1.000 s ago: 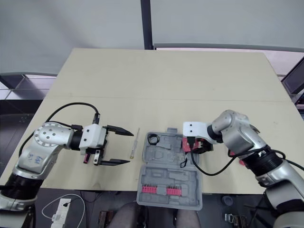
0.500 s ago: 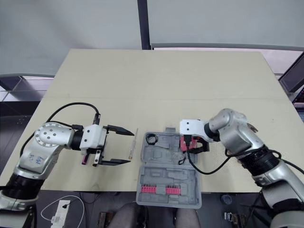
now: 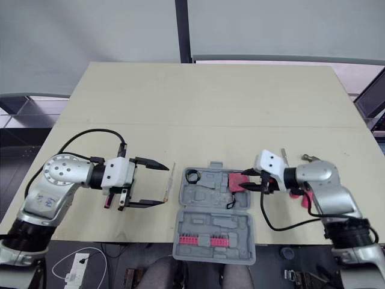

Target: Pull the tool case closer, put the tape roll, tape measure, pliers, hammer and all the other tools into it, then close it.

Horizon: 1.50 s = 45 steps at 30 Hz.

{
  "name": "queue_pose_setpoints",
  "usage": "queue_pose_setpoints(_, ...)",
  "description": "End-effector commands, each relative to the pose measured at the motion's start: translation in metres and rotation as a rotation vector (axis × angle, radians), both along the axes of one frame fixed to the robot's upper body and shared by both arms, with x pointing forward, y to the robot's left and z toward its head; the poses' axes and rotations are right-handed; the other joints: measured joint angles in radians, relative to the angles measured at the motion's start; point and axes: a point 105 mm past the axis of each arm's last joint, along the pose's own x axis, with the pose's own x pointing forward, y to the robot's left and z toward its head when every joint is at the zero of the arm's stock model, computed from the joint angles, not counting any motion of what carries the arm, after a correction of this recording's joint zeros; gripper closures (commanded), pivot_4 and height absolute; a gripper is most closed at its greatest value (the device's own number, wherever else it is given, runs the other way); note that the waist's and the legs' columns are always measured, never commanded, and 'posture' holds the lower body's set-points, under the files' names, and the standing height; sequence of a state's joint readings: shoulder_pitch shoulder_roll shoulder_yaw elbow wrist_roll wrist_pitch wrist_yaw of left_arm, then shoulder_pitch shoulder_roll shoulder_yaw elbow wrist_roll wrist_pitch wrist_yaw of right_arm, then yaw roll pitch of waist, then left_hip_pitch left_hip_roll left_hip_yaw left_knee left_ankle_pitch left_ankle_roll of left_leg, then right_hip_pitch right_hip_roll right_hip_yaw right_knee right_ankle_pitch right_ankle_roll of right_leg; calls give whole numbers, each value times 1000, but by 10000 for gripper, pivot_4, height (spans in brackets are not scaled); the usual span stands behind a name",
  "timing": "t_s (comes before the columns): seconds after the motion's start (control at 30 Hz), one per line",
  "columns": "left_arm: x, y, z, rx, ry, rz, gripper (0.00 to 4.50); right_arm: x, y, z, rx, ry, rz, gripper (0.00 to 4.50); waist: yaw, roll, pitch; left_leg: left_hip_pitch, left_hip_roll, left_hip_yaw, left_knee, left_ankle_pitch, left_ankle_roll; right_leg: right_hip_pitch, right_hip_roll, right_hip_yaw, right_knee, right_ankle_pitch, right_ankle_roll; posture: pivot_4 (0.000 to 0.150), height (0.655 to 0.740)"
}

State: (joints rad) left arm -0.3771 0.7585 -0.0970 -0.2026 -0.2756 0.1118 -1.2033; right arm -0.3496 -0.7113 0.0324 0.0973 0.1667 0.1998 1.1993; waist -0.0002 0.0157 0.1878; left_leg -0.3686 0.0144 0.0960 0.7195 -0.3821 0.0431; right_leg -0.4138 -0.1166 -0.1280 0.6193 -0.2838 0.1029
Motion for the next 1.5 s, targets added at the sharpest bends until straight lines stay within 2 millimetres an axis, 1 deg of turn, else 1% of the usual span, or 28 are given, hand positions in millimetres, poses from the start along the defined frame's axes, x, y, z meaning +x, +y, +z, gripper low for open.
queue_pose_setpoints(0.03,-2,1,9,-2,-34,-6,0,3,-2,7,74,-86,-25,39519,-1,0,0,0,0,0,0,0,0,0,0,0,0,0,0,1500,7400)
queue_pose_setpoints(0.13,-2,3,10,7,-34,-6,0,4,-4,-2,91,-89,-61,39519,-1,0,0,1,0,0,0,0,0,0,0,0,0,0,0,1500,7400)
queue_pose_setpoints(0.27,0,3,12,12,-37,-4,0,4,-4,-8,92,-96,-73,39519,0,0,0,0,0,0,0,0,0,0,0,0,0,0,0,1500,7400)
queue_pose_setpoints(0.53,1,4,12,20,-39,-7,0,3,-1,-6,101,-96,-75,39519,0,0,0,1,0,0,0,0,0,0,0,1,0,0,0,1500,7400)
queue_pose_setpoints(0.67,2,3,12,20,-40,-10,0,4,-3,-3,106,-88,-89,39519,0,0,0,0,0,0,0,0,0,0,0,1,0,0,0,1500,7400)
queue_pose_setpoints(0.8,3,2,12,18,-42,-12,0,3,-8,-14,76,-68,-99,39519,1,0,0,0,0,0,0,0,0,0,0,1,0,0,0,1500,7400)
queue_pose_setpoints(0.87,3,1,12,16,-44,-14,0,3,-11,-19,86,-55,-120,39519,0,0,0,0,0,0,0,0,0,0,0,1,0,0,0,1500,7400)
queue_pose_setpoints(0.97,3,0,13,15,-47,-15,0,4,-15,-32,104,-27,-159,39519,0,0,0,1,0,0,0,0,0,0,0,1,0,0,0,1500,7400)
queue_pose_setpoints(1.13,4,1,13,15,-47,-15,0,-3,-5,-54,141,58,-169,39519,-1,-1,-1,2,0,0,0,0,0,1,0,1,0,0,0,1500,7400)
queue_pose_setpoints(1.23,4,1,14,15,-45,-15,0,-5,-4,-65,159,105,-201,39519,-1,-4,-2,3,1,-1,0,0,0,3,0,1,0,0,0,1500,7400)
queue_pose_setpoints(1.43,4,2,15,16,-47,-14,0,-10,-2,-73,105,114,-180,39519,-2,-6,-4,10,1,0,-3,0,-1,8,0,3,0,0,-1,1500,7400)
queue_pose_setpoints(1.5,4,2,15,15,-47,-15,0,-12,-1,-76,85,114,-173,39519,-3,-7,-4,11,1,0,-3,0,-1,8,0,7,0,-1,-1,1500,7400)
